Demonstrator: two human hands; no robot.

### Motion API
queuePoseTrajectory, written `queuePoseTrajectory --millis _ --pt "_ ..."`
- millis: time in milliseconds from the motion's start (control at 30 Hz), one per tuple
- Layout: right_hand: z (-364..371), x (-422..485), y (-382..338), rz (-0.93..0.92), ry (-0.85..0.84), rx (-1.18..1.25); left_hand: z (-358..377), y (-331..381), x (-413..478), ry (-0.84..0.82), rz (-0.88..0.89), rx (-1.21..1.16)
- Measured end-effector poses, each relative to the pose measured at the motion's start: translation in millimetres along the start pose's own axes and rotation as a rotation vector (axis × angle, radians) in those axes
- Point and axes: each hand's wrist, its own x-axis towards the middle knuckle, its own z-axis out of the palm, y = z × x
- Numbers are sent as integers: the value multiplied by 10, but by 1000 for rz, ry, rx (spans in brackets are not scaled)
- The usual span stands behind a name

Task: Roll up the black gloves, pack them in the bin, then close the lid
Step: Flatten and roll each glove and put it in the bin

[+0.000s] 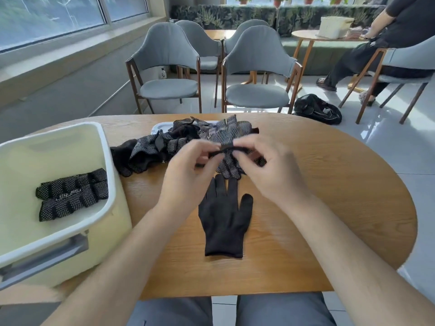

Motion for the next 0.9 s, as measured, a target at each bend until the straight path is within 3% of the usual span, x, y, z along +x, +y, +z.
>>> queuePoseTrajectory --millis 100,233,500,667,900 --pt "84 -563 74 13 -130 -22 -15 -269 -485 -149 96 120" --pt "166 -1105 64 -49 -160 -60 -71 -416 -936 -275 197 167" --pt "203 -1336 50 -121 -236 -124 -136 -430 -1117 -392 258 265" --pt "185 -1349 72 -149 -324 -125 -254 -394 -1159 -490 202 330" --pt "160 -1353 3 -229 -266 -115 -243 -418 -1167 -497 208 330"
